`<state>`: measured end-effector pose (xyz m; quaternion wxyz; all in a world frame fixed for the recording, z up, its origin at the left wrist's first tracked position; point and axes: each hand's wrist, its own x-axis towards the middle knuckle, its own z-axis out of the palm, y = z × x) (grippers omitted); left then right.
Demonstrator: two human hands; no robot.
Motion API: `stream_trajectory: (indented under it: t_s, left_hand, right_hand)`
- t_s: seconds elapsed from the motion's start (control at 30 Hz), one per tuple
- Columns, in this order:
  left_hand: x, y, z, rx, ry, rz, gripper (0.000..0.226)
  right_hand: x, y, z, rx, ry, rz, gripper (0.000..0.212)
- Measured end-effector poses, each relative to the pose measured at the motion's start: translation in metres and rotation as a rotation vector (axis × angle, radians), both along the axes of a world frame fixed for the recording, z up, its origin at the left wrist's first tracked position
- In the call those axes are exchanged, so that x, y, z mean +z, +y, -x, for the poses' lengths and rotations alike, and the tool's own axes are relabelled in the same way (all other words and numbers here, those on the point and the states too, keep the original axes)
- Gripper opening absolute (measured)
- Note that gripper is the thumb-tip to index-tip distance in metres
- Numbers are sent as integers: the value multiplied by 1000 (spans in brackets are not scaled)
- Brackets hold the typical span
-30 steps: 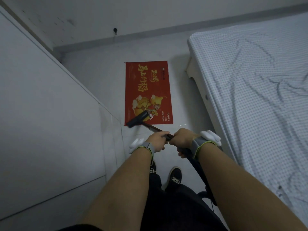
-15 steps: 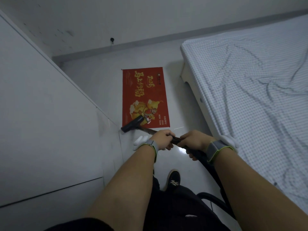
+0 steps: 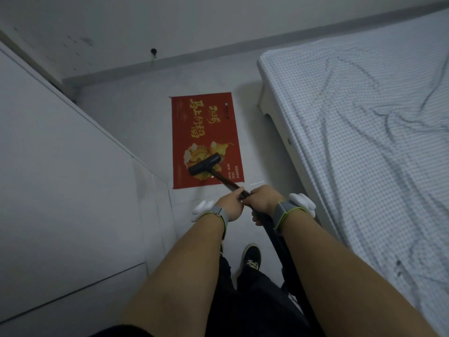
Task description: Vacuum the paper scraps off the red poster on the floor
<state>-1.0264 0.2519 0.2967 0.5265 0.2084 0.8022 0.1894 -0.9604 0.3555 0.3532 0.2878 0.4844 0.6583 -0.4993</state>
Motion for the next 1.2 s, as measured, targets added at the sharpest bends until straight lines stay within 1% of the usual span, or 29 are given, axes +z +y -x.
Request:
stream_trajectory:
  t_s: [0.07, 0.17, 0.23, 0.3, 0.37, 0.67, 0.9, 1.07, 1.13, 1.2]
  left_hand:
    - [-2, -1, 0, -26, 52, 36, 61]
    - [-12, -2, 3, -123, 34, 74, 67]
    - [-4, 0, 4, -104, 21, 45, 63]
    - [0, 3, 5, -65, 74, 13, 55]
    - [3, 5, 4, -53, 71, -9, 51]
    - [16, 21, -20, -77, -10, -16, 49]
    - [16, 26, -36, -108, -21, -30, 43]
    - [30, 33, -59, -16, -202, 5, 44]
    - [37, 36, -68, 0, -222, 12, 42]
    - [38, 39, -71, -39, -220, 20, 43]
  right_hand:
    - [-3, -2, -1, -19, -11, 6, 23]
    - [0, -2, -1, -24, -32, 20, 22]
    - [4, 1, -1, -13, -43, 26, 24]
    - [8, 5, -2, -12, -53, 34, 26]
    - [12, 8, -5, -7, -67, 42, 27]
    - [21, 25, -37, -10, -104, 54, 21]
    - [19, 32, -59, -14, -117, 61, 25]
    - [22, 38, -81, -7, -122, 62, 22]
    - [26, 42, -92, -4, -117, 61, 20]
    - [27, 45, -99, 5, -112, 54, 20]
